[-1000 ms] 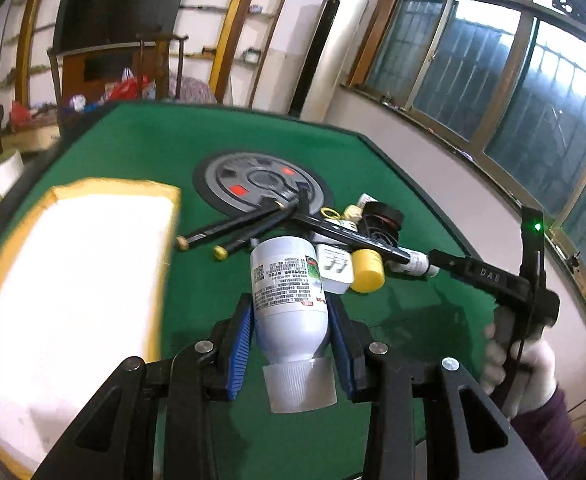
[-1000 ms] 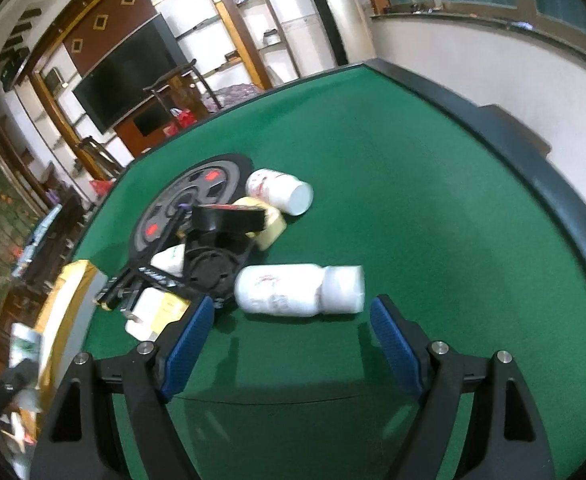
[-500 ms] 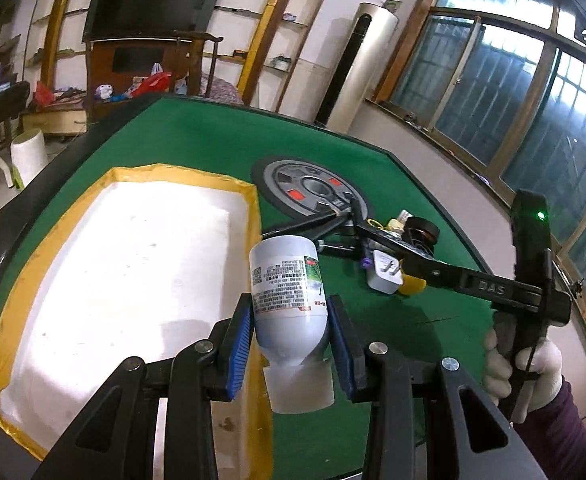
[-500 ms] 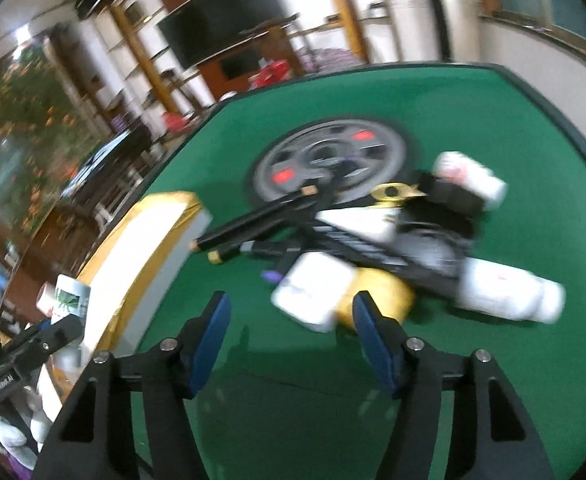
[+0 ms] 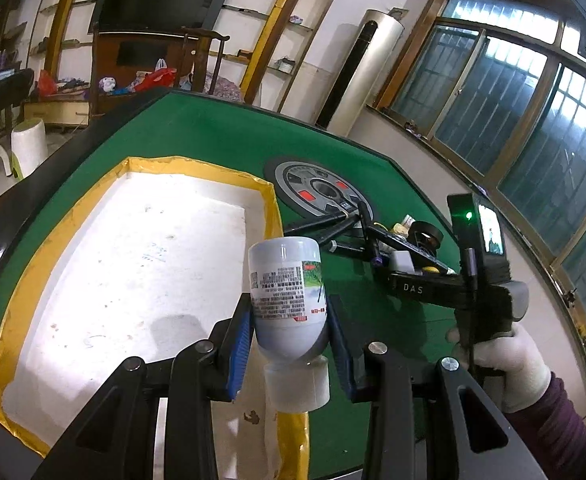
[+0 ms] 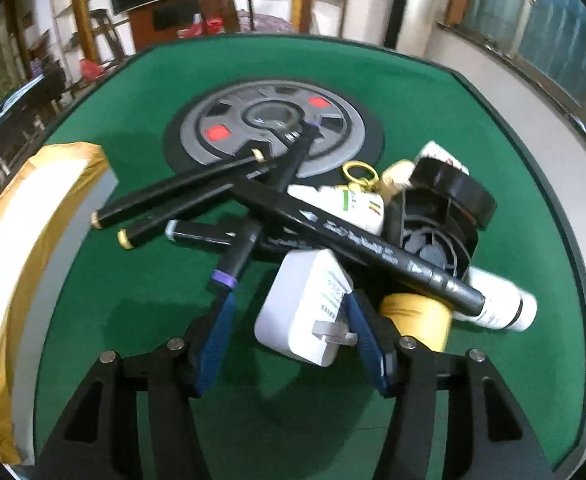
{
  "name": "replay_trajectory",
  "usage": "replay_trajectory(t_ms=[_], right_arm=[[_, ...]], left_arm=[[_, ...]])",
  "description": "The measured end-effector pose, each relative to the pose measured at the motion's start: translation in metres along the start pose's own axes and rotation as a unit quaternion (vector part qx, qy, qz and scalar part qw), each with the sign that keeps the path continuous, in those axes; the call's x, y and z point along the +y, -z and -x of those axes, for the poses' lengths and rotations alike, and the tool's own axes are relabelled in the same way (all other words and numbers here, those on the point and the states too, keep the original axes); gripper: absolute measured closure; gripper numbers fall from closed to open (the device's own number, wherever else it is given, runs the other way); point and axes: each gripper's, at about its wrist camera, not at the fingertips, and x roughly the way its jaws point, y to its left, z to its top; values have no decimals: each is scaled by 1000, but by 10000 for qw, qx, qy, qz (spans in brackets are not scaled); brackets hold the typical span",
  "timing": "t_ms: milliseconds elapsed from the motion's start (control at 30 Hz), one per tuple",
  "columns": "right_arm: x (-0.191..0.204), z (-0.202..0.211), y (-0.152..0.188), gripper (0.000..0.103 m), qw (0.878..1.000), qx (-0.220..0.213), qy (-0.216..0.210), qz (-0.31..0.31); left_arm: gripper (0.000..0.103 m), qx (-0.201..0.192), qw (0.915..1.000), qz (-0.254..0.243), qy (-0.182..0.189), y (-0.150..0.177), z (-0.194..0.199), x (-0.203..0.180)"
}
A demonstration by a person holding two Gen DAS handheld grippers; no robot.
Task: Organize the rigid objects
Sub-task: 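Carry the bottle to the white tray while the right gripper grasps the white plug adapter, then open both grippers to drop the bottle and adapter into the tray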
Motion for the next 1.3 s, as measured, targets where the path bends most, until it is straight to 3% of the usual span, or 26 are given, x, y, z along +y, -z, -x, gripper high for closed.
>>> replay_trajectory(t_ms=[33, 67, 233, 467, 600, 767, 1000, 1167, 1300], right_arm=[[-6, -3, 0, 62, 9999, 77, -56, -133], [-13, -4, 0, 63, 9992, 79, -215, -318], [-33, 7, 6, 64, 9948, -74, -669, -762], [-30, 52, 15, 64, 9893, -497, -1140, -768], [-6, 77, -2, 64, 9770, -675, -1926, -610], [45, 73, -31, 64, 9542, -405, -2937, -408], [116, 41, -57, 64, 9573, -56, -2891, -18], [125, 21, -67, 64, 9618, 64, -2735, -86], [123, 12, -71, 63, 9611, 122, -2754, -177]], left_arm=[[65, -17, 10000, 13, -1, 0, 1, 1], [65, -12, 10000, 16, -28, 1, 2, 2], [65, -37, 9999, 113, -10, 0, 8, 9], [65, 19, 9998, 144, 153, -21, 14, 17], [65, 139, 9999, 37, -5, -44, 2, 23], [65, 457, 9987, 6, -239, -67, -24, 41], [66, 1135, 9910, 700, -102, -86, -81, 78], [66, 1009, 9903, 951, -19, -95, -97, 85], [56, 1092, 9884, 1048, -116, -97, -113, 89]])
